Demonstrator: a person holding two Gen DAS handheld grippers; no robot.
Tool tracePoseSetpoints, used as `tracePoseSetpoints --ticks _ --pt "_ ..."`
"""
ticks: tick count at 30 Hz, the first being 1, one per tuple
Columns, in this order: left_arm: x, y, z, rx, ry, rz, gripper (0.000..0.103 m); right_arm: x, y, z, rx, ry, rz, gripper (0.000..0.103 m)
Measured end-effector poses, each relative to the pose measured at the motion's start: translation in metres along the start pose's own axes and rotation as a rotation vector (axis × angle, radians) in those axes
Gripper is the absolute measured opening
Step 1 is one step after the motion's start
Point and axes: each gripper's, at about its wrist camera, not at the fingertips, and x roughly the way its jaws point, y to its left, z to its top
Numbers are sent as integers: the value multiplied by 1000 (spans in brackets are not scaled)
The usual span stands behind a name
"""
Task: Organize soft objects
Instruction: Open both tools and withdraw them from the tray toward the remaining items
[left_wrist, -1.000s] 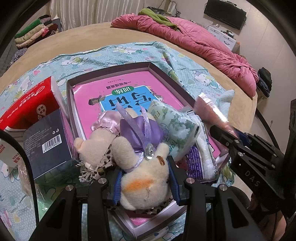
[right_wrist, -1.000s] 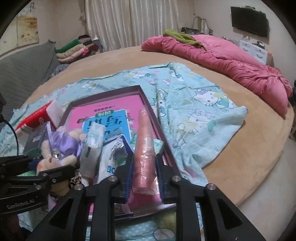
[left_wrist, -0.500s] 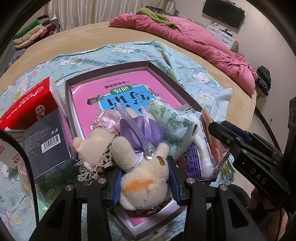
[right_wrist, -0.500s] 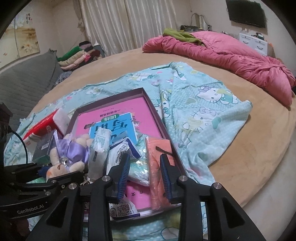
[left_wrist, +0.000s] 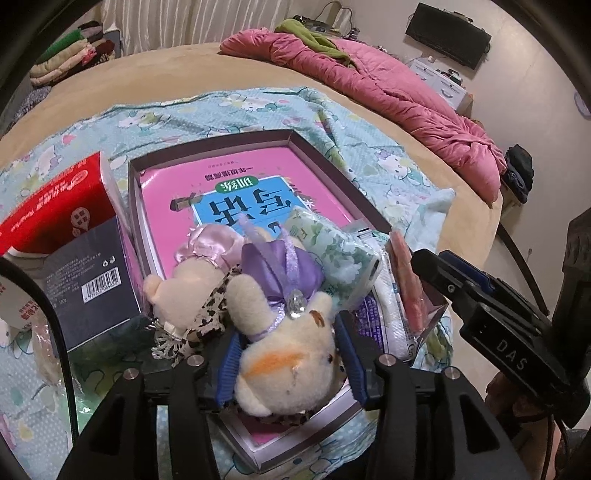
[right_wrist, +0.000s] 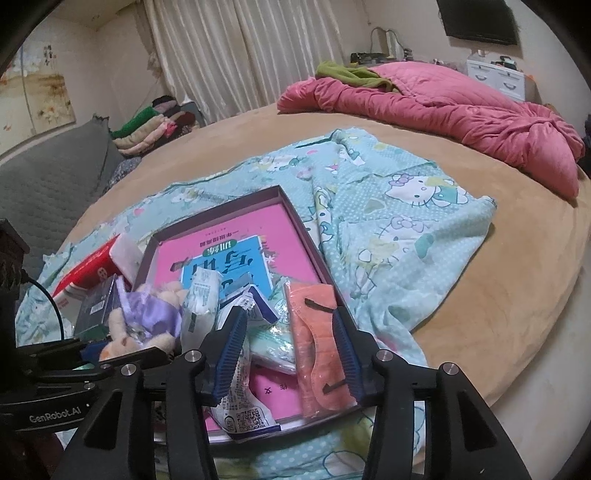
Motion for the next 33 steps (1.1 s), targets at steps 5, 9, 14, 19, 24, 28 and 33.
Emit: tracePoseSetpoints --ticks 5,9,14,19,24,28,33 --pt "-3 -2 -1 13 -1 25 53 -4 -3 0 30 -5 15 57" --pt "-10 -2 -2 17 -12 34 57 -6 -2 0 25 -14 8 64" --pt "-23 -2 -2 23 -37 50 61 -8 2 1 18 -19 0 72" --pt "-38 2 -3 16 -66 72 67 -13 7 1 3 -30 -3 76" --pt "-58 7 -5 7 -101 91 68 -21 16 1 -27 -57 -7 77" --pt "-73 13 -8 1 -124 104 72 -30 26 3 -42 -81 -2 78" --pt "-89 21 -11 -10 -145 111 75 -42 41 4 -64 -107 15 79"
